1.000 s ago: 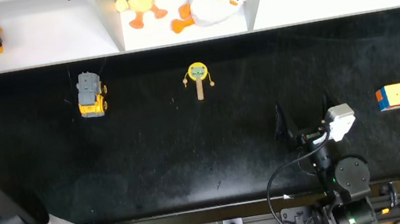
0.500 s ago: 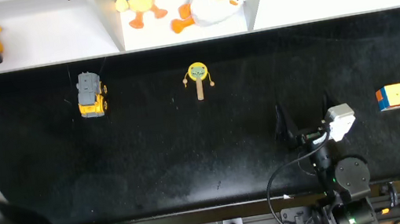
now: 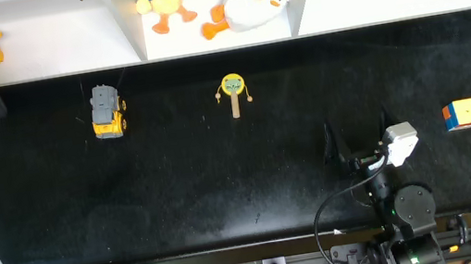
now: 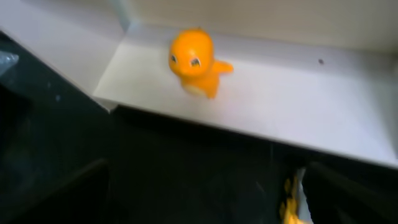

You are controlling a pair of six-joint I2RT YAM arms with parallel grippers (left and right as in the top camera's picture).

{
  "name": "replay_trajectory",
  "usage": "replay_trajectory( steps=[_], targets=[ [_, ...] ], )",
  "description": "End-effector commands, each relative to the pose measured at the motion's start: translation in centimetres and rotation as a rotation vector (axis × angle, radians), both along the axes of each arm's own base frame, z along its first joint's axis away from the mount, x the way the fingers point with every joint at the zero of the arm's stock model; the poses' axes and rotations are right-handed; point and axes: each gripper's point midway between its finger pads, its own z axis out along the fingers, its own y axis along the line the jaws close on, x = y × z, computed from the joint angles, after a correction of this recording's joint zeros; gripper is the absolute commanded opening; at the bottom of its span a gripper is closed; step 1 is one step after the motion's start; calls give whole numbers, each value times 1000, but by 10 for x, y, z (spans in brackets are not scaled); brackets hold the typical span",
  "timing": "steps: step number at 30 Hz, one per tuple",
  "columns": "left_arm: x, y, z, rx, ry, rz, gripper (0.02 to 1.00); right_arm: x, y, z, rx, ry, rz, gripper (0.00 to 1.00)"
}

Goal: Store Toys

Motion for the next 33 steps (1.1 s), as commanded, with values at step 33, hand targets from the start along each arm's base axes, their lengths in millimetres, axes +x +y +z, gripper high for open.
replay_trajectory(
  steps=[33],
  targets=[
    [42, -131, -225, -112, 277, -399, 998, 0, 0, -3, -7, -2, -2, 993]
  ],
)
